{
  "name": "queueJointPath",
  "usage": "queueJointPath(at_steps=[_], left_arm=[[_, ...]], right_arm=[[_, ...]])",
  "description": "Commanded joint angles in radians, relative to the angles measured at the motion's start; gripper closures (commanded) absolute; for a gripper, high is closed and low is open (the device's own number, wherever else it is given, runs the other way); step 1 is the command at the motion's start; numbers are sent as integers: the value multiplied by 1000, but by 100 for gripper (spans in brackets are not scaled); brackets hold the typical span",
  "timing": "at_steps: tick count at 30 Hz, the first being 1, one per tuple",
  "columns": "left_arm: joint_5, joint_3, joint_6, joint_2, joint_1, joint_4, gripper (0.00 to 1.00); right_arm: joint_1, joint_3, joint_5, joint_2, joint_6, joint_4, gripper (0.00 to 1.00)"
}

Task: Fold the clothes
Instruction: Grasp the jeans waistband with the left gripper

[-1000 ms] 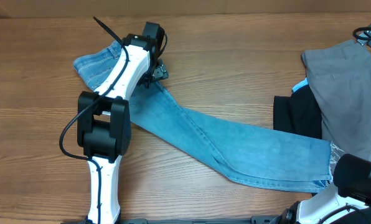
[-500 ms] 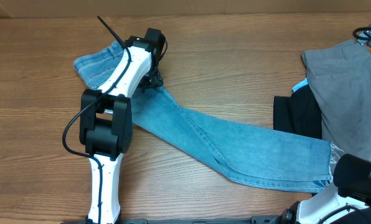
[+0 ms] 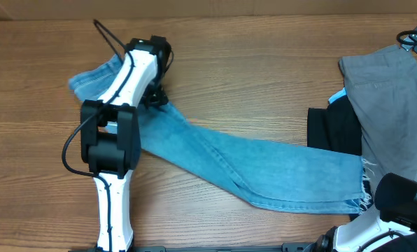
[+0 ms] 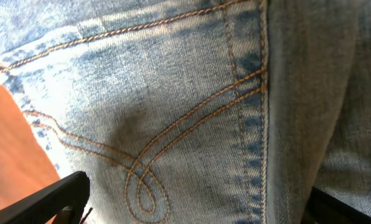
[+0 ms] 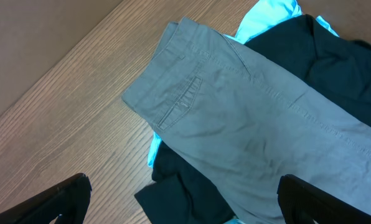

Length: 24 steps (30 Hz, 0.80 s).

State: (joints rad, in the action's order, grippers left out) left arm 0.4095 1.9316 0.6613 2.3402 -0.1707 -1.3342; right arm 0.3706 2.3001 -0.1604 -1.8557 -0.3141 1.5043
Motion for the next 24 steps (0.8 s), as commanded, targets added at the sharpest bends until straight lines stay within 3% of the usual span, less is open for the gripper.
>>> queueJointPath(at_steps=[1,11,21,24], left_arm=[[55,26,82,8,60,-50,0],[27,132,72,8,105,-130,0],[-240,106,-43,11,105,42,0],[-253,106,-56,11,105,58,0]], right_arm=[[-1,16,1,31,-3,-2,0],[-1,16,1,31,-3,-3,0],[-1,16,1,31,-3,-3,0],[-1,16,1,31,-3,-3,0]])
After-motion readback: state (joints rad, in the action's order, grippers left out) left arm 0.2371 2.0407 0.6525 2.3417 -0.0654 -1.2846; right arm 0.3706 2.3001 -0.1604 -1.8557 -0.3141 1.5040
